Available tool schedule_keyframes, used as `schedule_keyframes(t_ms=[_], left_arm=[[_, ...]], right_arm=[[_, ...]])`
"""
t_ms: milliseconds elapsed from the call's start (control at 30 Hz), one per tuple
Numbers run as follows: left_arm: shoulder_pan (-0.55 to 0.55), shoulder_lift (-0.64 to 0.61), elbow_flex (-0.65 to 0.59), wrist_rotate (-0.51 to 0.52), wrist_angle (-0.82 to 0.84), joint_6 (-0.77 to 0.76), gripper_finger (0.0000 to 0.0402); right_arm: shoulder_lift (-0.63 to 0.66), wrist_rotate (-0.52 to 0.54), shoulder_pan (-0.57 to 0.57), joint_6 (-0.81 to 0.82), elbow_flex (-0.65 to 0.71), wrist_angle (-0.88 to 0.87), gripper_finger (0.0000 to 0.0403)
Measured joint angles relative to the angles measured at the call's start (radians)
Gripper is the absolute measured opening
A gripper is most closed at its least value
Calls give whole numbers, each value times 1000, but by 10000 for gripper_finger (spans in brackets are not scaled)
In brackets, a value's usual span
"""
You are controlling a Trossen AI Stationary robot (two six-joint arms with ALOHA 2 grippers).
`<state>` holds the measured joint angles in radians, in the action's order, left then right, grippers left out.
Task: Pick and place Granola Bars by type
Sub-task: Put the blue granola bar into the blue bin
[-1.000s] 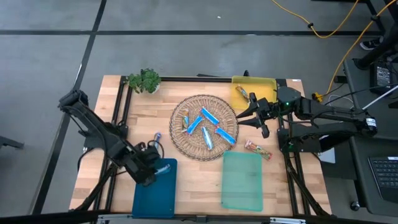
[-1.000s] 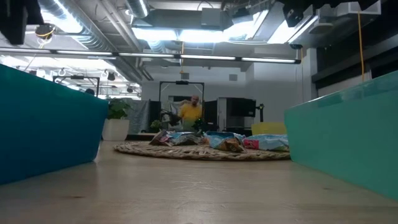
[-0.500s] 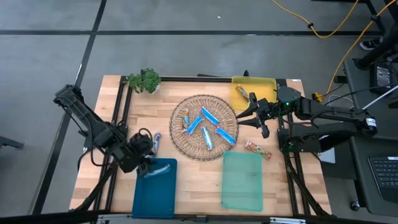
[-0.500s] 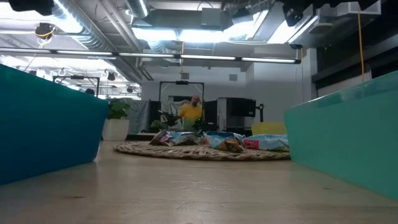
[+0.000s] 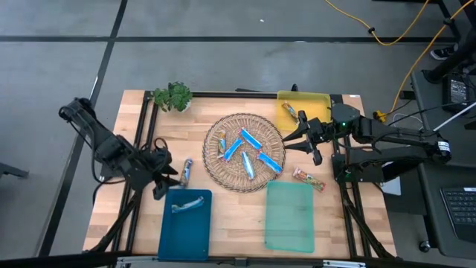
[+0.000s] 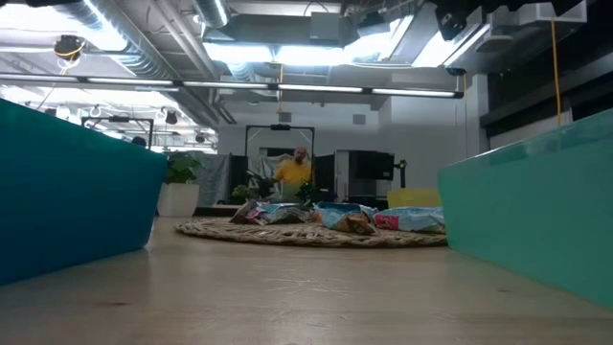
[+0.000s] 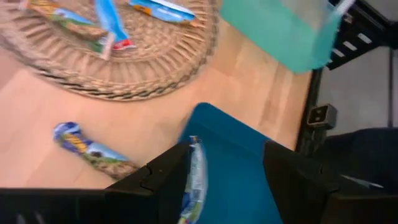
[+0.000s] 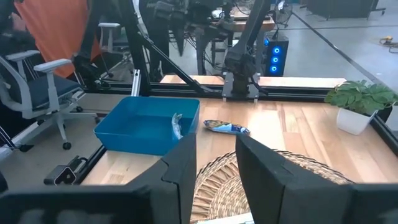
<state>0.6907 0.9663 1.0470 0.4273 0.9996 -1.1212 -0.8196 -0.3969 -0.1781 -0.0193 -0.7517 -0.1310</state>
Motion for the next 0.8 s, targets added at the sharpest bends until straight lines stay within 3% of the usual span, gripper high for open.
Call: schedule_keyframes(t_ms=[367, 800], left_arm=[[-134, -88, 1, -3, 159, 1, 196], [-426, -39, -8, -19, 240, 21, 196]], right_arm=[[0, 0, 0, -20, 0, 0, 117], [0, 2, 0, -24, 0, 0, 117]])
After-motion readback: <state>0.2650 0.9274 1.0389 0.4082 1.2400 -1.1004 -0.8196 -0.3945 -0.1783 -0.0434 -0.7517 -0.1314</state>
